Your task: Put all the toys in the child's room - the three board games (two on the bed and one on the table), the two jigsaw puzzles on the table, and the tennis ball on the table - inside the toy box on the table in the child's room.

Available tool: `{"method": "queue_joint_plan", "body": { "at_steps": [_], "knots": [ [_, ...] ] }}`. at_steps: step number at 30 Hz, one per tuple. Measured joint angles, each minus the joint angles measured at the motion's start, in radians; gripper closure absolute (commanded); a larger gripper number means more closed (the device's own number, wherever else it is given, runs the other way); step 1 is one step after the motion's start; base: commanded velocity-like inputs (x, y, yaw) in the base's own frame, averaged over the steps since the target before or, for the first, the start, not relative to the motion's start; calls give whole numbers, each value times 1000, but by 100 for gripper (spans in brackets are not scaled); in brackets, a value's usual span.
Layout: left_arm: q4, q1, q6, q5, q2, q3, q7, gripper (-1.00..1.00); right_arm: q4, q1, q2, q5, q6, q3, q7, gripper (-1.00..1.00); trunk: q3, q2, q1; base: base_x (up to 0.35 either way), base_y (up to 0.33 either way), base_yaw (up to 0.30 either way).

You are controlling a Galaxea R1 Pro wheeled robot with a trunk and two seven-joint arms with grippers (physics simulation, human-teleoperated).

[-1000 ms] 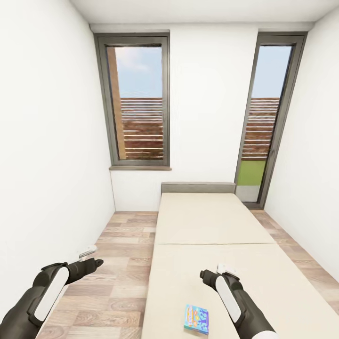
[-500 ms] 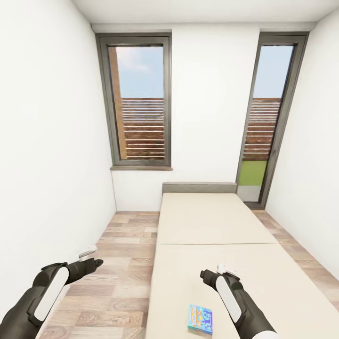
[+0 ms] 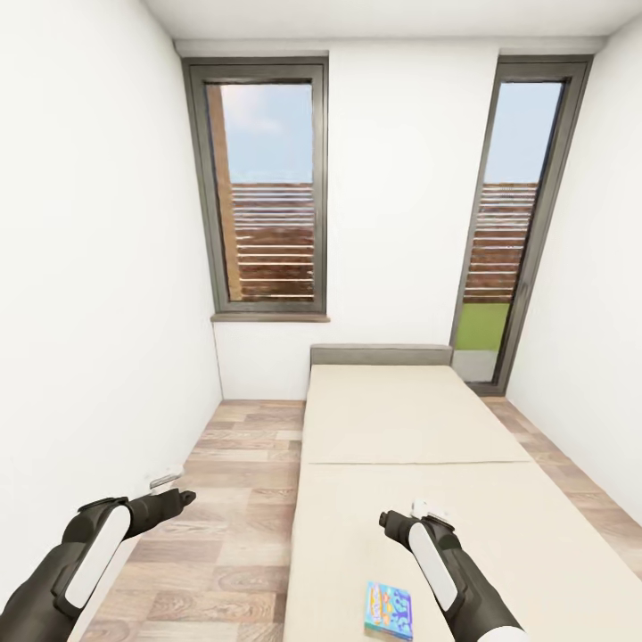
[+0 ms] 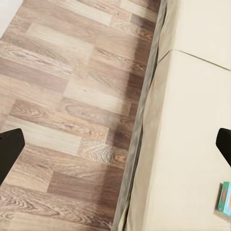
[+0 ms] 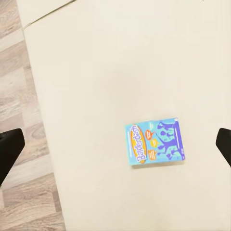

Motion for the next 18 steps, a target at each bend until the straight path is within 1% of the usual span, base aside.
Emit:
{"method": "queue_joint_plan", "body": {
  "at_steps": [6, 18],
  "knots": [
    [0, 0, 0, 0, 0, -2, 0, -100, 0, 0, 0, 1, 0, 0, 0, -100, -7, 0, 0, 95, 4, 0],
    [0, 0, -1, 0, -1, -3, 0, -100, 1, 0, -1, 1, 0, 0, 0, -100, -26, 0, 0, 16, 1, 0]
  ]
}}
